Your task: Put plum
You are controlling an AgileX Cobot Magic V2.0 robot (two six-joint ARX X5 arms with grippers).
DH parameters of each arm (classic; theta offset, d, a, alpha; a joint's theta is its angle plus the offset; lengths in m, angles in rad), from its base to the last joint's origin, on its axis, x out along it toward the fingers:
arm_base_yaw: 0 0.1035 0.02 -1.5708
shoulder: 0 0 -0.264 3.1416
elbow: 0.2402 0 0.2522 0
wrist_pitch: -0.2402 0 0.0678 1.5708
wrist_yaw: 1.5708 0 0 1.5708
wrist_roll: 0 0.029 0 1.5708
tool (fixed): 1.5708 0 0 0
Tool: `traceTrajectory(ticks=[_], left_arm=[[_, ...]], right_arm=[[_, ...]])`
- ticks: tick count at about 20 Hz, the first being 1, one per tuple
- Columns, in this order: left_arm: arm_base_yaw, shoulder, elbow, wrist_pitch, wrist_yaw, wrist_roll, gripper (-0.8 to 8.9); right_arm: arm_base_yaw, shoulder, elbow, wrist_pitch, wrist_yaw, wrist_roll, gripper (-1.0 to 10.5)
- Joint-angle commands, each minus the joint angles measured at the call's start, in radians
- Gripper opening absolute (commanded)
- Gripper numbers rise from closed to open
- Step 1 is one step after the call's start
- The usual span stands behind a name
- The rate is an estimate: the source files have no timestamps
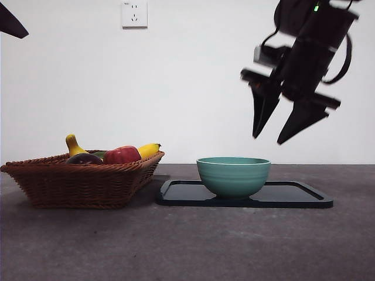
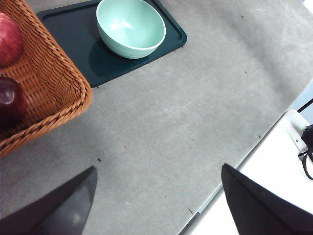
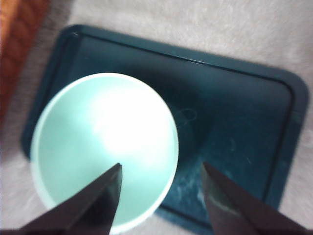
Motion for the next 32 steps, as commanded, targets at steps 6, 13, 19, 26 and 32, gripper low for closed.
traceTrajectory(ticks=[6,13,19,26,32], left_arm=[[-0.005,0.009,0.009,0.005,0.005,0.009,4.02],[-0.005,0.009,0.009,0.005,0.005,0.008,4.02],[-0.005,0.009,0.009,0.01,0.005,0.009,4.02],[-0.005,0.009,0.009,0.01,0.005,0.009,4.02],[-0.005,0.009,0.009,0.028,0.005,0.009,4.02]], right_arm=[[0.005,0.13,0.023,0.052,0.002,-0.008,2.5],[0.005,0.148,0.023,0.076,0.0,-0.015,0.4],[0.005,0.148,0.023,0.116,0.0,-0.013,0.1],[0.005,0.118,0.023,0.125,0.0,-0.004,0.1],[0.005,-0.074,0.023,0.065,-0.001,-0.005,0.1]])
